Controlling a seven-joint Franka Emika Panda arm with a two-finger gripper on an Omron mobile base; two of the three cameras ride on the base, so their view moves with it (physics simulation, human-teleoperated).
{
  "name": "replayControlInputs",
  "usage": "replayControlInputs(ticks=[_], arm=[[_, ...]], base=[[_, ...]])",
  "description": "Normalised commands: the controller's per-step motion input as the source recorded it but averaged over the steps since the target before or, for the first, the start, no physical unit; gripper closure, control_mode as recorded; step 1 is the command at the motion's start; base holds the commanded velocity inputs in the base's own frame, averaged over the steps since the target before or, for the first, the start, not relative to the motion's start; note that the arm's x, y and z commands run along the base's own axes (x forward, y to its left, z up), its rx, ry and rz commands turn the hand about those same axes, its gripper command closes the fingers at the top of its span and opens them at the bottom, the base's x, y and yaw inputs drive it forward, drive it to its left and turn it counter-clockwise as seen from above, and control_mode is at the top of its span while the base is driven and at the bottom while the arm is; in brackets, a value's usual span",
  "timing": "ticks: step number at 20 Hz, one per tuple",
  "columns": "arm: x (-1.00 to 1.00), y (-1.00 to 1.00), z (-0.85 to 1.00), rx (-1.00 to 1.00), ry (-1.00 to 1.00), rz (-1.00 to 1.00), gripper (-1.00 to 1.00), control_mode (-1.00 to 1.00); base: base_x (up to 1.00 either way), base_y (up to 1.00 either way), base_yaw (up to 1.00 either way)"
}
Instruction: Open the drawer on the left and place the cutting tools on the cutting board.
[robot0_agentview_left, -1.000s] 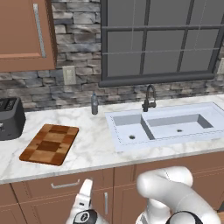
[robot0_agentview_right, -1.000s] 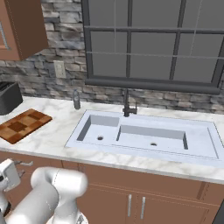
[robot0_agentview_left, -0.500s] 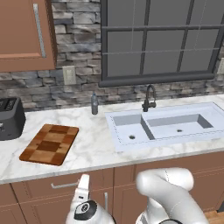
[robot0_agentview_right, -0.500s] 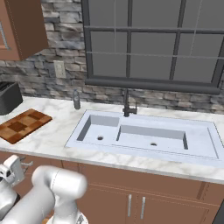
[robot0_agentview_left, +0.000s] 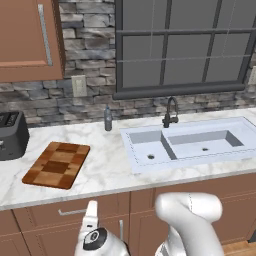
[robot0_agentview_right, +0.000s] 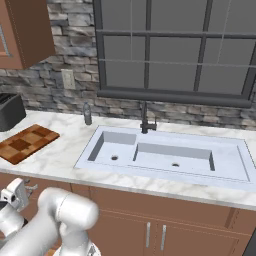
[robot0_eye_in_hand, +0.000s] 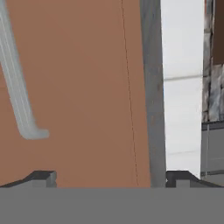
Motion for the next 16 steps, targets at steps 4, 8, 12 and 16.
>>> replayControlInputs(ticks=[4,8,12,16], arm=[[0.1,0.22,-0.33,0.0,0.01,0.06,-1.0,-1.0],[0.14,0.23,-0.31,0.0,0.01,0.06,-1.0,-1.0],[0.2,0.18,-0.24,0.0,0.0,0.06,-1.0,-1.0],[0.28,0.19,-0.25,0.0,0.0,0.05,-1.0,-1.0]], base=[[0.0,0.0,0.0],[0.0,0.0,0.0],[0.0,0.0,0.0],[0.0,0.0,0.0]])
